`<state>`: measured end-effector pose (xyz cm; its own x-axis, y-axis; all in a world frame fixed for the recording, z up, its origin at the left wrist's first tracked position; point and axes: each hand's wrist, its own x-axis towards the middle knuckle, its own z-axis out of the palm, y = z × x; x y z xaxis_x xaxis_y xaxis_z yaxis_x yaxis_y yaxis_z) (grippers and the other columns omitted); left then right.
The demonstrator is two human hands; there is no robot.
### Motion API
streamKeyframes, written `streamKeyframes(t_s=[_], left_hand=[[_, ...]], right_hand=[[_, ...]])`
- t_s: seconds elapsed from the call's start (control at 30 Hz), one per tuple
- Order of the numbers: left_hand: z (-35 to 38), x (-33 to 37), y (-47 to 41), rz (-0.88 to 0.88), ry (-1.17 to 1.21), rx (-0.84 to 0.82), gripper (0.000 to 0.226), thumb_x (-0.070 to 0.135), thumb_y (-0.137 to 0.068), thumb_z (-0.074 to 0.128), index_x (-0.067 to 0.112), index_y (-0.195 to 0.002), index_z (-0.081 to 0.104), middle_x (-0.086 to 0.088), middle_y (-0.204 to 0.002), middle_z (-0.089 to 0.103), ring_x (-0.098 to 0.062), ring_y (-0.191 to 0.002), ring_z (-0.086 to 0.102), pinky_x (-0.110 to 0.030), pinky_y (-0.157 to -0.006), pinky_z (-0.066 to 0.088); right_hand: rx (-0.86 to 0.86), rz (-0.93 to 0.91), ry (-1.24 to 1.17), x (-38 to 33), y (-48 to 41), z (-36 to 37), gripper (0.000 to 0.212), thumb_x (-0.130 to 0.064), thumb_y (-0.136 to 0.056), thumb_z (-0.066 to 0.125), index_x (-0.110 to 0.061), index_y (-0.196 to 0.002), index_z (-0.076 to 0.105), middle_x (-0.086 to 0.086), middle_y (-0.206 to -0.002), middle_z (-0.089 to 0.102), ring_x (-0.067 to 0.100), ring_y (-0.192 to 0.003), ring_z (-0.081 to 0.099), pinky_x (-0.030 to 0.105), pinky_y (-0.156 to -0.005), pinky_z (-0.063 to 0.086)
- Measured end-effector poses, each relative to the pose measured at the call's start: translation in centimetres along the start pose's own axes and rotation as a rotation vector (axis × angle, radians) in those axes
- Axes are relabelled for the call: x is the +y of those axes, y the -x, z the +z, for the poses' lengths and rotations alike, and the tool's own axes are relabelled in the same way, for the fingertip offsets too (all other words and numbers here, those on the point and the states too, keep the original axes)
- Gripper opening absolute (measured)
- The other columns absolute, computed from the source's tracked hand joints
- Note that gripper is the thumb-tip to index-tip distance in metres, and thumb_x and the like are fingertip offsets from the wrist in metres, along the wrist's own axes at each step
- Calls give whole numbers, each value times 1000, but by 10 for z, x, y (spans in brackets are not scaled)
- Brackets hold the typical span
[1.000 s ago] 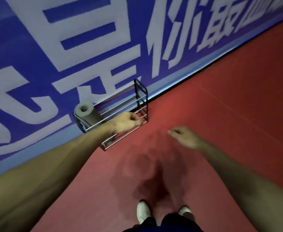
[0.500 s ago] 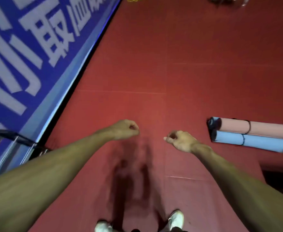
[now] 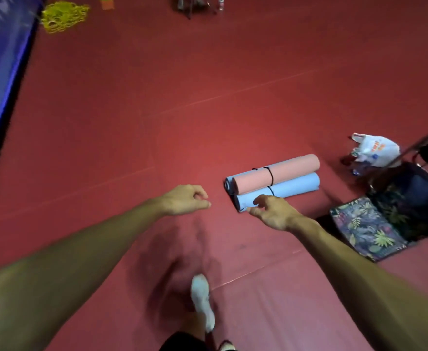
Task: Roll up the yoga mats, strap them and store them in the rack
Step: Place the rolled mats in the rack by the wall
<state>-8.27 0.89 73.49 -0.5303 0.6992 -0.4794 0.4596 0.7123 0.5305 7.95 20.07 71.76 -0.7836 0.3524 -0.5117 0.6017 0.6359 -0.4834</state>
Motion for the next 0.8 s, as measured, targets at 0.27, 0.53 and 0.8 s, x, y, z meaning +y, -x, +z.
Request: streamKeyframes(t_s=[0.27, 0.53, 0.8], left_hand=[[-34, -4, -157, -59, 168, -56, 22, 37, -85, 66, 22, -101, 68, 6, -95, 64, -14, -96, 59, -30, -92, 45], [-91, 11, -290, -128, 202, -45, 10, 29, -89, 65, 22, -95, 68, 4, -96, 67, -12, -94, 59, -27, -90, 44], [-81, 34, -436, -297, 302, 3, 27, 38, -83, 64, 14, -93, 69, -5, -95, 70, -17, -85, 61, -28, -77, 48]], right_hand=[[-114, 101, 63, 20, -136, -63, 52, -46, -95, 52, -14, -135, 48, 9, -139, 51, 24, -125, 49, 32, -103, 38], [-187, 77, 88, 46, -280, -139, 51, -48, -94, 52, -16, -135, 48, 9, -137, 50, 24, -123, 50, 33, -102, 40], [-343, 21, 119, 118, -439, -177, 52, -43, -95, 54, -13, -136, 47, 10, -141, 47, 25, -127, 46, 32, -106, 37]])
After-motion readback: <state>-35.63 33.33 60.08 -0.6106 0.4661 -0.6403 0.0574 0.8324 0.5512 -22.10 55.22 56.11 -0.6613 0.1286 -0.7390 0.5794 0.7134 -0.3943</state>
